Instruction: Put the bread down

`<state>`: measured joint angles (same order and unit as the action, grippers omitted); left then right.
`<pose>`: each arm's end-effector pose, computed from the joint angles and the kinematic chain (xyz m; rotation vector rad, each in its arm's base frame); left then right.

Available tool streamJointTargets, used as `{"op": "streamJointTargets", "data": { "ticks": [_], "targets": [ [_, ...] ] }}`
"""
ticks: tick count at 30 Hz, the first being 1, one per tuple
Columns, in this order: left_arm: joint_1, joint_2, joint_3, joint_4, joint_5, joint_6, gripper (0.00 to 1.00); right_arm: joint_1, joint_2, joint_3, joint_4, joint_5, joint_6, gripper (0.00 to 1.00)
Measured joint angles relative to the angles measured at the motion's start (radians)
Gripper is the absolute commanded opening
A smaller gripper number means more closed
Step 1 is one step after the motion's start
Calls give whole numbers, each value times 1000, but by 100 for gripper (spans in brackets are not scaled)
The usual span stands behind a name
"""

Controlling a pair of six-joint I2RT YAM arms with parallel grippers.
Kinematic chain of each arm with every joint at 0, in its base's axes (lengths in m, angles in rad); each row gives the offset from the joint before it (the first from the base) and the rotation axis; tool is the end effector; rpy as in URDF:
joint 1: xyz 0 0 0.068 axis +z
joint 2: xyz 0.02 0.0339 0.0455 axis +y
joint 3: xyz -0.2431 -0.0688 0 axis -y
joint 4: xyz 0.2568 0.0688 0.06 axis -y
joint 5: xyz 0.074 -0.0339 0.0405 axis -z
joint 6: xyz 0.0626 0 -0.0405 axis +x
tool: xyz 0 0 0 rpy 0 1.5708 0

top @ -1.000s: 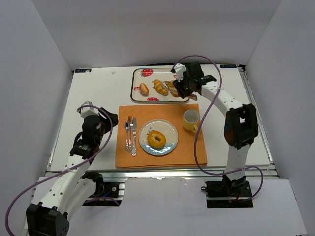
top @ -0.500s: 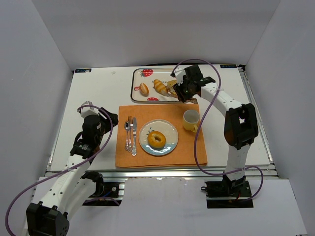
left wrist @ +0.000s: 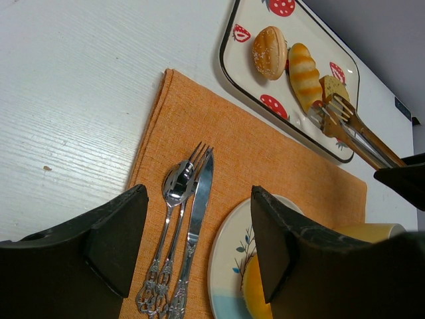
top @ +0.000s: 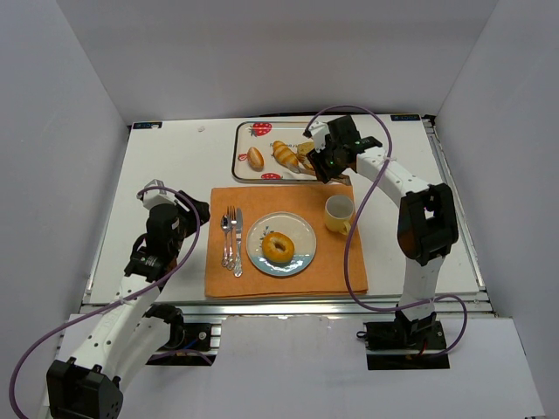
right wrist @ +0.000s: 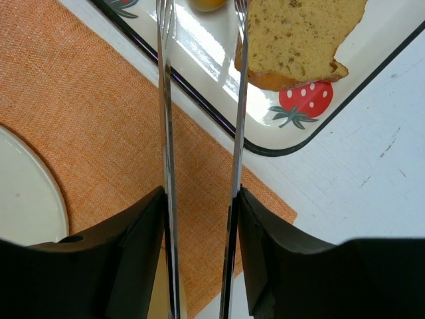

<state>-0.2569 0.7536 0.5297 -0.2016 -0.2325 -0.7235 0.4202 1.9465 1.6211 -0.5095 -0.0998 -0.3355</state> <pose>0.2255 -0.0443 0.2256 -0.6091 1.9118 -0.4012 0.4204 0.1946 0.2134 -0.9306 2.2191 0.1593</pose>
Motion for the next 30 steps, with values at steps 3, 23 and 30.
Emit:
{"op": "streamJointTargets", "data": {
  "ticks": [3, 23, 30],
  "targets": [
    [0, 0, 0, 0, 0, -1, 73, 0, 2, 0, 0, 0, 0, 51],
    [0, 0, 0, 0, -1, -1, 73, -5, 66, 14, -5, -2, 15, 7],
    [0, -2, 0, 0, -1, -1, 73, -32, -17, -14, 4, -79, 13, 0]
  ]
}}
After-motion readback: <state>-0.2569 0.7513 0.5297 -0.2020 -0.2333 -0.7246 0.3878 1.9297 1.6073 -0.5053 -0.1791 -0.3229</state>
